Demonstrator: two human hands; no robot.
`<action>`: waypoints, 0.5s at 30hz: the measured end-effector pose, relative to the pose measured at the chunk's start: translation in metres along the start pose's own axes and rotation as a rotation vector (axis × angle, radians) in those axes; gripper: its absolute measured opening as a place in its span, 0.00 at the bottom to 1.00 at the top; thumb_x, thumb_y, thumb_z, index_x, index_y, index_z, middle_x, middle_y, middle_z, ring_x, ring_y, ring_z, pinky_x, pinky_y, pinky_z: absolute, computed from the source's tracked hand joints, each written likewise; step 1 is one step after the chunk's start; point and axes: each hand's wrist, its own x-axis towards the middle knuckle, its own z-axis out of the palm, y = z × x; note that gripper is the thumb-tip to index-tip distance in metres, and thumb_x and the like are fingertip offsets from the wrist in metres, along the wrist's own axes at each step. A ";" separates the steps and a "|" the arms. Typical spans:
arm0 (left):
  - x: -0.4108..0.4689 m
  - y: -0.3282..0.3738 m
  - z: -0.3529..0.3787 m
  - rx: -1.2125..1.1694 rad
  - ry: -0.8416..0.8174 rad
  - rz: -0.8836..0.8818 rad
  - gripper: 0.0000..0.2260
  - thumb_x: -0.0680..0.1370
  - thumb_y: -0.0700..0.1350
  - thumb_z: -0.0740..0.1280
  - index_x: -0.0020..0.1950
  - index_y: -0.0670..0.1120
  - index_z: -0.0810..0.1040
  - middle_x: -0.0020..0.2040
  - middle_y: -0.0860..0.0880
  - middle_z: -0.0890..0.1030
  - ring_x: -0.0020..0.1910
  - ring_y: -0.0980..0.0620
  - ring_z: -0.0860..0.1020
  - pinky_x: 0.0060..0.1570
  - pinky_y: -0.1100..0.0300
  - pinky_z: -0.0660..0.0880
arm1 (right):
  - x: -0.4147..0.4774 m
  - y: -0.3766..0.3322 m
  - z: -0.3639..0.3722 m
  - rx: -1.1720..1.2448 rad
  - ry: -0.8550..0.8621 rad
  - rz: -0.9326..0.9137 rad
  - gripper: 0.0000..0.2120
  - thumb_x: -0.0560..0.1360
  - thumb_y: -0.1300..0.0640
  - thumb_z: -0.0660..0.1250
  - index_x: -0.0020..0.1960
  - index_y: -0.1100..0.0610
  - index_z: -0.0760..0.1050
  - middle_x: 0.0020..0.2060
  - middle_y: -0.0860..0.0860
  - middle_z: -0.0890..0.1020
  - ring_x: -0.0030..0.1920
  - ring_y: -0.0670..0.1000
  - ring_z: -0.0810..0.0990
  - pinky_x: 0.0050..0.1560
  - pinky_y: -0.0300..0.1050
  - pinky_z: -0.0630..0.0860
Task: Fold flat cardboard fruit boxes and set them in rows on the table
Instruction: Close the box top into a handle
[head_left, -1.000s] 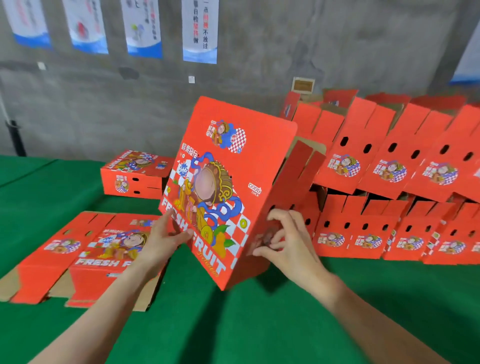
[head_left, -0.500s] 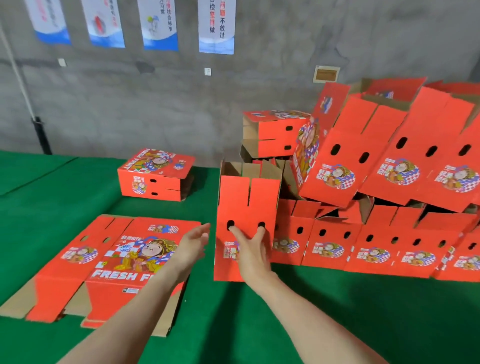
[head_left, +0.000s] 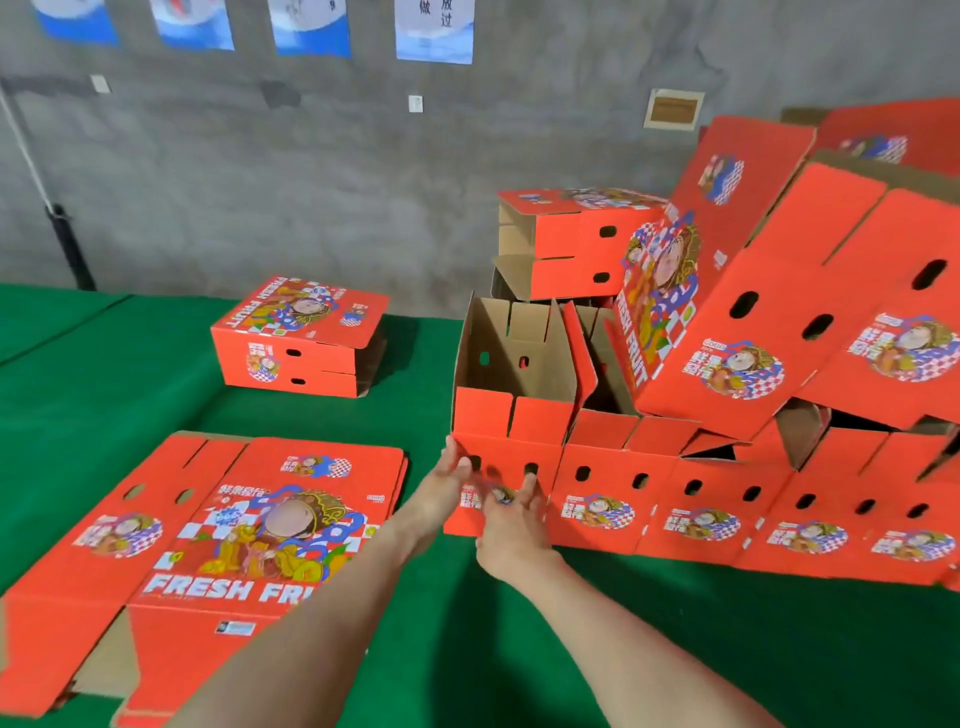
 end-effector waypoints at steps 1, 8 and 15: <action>0.006 0.002 -0.002 0.012 0.002 0.003 0.23 0.84 0.46 0.50 0.78 0.50 0.48 0.73 0.49 0.64 0.65 0.59 0.62 0.61 0.68 0.57 | 0.006 0.000 -0.005 0.000 -0.013 0.011 0.36 0.77 0.59 0.63 0.78 0.47 0.48 0.72 0.72 0.39 0.74 0.70 0.43 0.73 0.57 0.57; 0.025 -0.001 -0.011 0.005 0.013 -0.019 0.21 0.84 0.46 0.49 0.78 0.50 0.51 0.69 0.49 0.70 0.59 0.60 0.67 0.49 0.76 0.62 | 0.038 -0.005 -0.034 -0.100 0.019 0.005 0.35 0.76 0.56 0.62 0.76 0.39 0.49 0.66 0.68 0.65 0.64 0.64 0.69 0.63 0.53 0.67; -0.005 -0.050 -0.033 0.320 0.064 -0.005 0.25 0.83 0.48 0.54 0.78 0.47 0.49 0.78 0.49 0.53 0.76 0.54 0.52 0.69 0.66 0.48 | 0.034 -0.003 -0.033 -0.235 -0.031 -0.035 0.36 0.76 0.58 0.59 0.77 0.41 0.46 0.69 0.70 0.61 0.64 0.63 0.71 0.61 0.51 0.71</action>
